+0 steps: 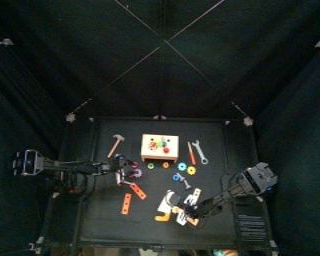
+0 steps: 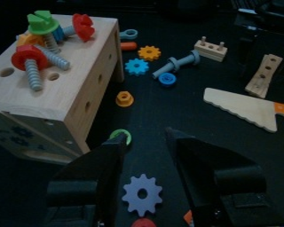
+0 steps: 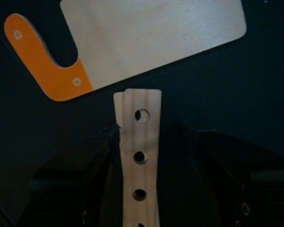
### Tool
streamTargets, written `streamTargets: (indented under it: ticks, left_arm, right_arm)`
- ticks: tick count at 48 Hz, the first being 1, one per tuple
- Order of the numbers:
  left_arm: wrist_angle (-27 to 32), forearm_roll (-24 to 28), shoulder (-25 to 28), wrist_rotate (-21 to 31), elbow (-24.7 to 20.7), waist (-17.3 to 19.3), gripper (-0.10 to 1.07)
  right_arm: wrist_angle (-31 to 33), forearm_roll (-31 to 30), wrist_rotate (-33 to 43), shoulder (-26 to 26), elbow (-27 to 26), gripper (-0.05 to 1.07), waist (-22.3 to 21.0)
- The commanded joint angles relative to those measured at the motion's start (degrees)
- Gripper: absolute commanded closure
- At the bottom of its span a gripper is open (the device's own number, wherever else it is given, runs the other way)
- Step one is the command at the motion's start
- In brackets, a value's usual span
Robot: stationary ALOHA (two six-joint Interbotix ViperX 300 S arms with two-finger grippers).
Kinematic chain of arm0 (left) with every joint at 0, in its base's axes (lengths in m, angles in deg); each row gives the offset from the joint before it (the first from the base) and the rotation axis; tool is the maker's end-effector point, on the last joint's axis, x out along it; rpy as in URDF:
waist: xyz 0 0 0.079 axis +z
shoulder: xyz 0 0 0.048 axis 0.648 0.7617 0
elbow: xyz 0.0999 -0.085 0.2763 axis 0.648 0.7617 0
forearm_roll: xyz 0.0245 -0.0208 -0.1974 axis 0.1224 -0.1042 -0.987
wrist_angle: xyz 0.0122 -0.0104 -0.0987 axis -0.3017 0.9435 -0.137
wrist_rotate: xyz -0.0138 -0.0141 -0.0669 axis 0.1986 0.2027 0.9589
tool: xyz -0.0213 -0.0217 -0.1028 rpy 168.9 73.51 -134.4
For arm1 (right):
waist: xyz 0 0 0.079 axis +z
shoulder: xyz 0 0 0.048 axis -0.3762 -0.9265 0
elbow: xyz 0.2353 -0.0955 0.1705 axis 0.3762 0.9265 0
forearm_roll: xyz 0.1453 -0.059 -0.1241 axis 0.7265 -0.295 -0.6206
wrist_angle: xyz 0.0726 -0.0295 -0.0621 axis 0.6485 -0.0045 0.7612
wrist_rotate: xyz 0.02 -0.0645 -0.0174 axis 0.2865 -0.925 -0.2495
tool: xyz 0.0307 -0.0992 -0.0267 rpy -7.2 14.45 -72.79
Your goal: Grab saw
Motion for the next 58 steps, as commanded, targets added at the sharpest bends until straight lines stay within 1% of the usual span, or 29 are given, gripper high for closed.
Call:
streamTargets:
  ticks: [1,4,12,15,18,23,28,33,40,48,58]
  left_arm:
    - [0.0,-0.1,-0.3,-0.1,-0.5,-0.3,0.17]
    - [0.4,0.1,-0.2,-0.1,-0.6,-1.5,0.17]
    - [2.6,2.2,0.4,-0.2,-2.0,-7.9,0.17]
    - [4.0,2.7,0.9,-0.1,-2.4,-9.7,0.17]
    - [5.4,2.6,1.1,0.1,-2.5,-10.5,0.17]
    - [6.5,1.1,1.1,0.2,-1.8,-10.5,0.17]
    - [6.5,-1.6,0.7,0.1,-1.0,-10.5,0.17]
    - [5.9,-4.3,-0.3,0.0,-0.8,-10.4,0.17]
    - [4.0,-6.2,-2.3,-0.1,-0.3,-8.7,0.17]
    - [3.3,-6.9,-4.7,0.0,1.0,-6.9,0.17]
    - [2.8,-7.7,-6.7,0.0,2.5,-6.2,0.17]
  right_arm:
    - [1.0,-2.7,0.0,3.5,-1.7,0.11,-0.2]
    - [1.6,-4.9,0.3,4.5,-2.2,0.11,-0.2]
    - [2.0,-11.1,0.7,6.9,-3.1,0.11,-0.1]
    - [1.7,-12.6,0.7,6.7,-3.6,0.11,-0.4]
    - [0.8,-14.0,0.4,5.8,-4.4,0.11,-0.4]
    - [-2.0,-15.8,-0.1,2.8,-6.2,0.11,-0.4]
    - [-5.6,-18.2,-0.1,-1.6,-8.9,0.11,-0.1]
    - [-5.6,-19.0,-0.1,-4.7,-11.0,0.11,0.1]
    - [-4.9,-18.2,0.0,-6.7,-12.8,0.11,0.1]
    - [-5.1,-16.5,-0.1,-8.5,-14.3,0.11,0.5]
    - [-5.2,-16.2,-0.1,-10.5,-15.5,0.11,1.2]
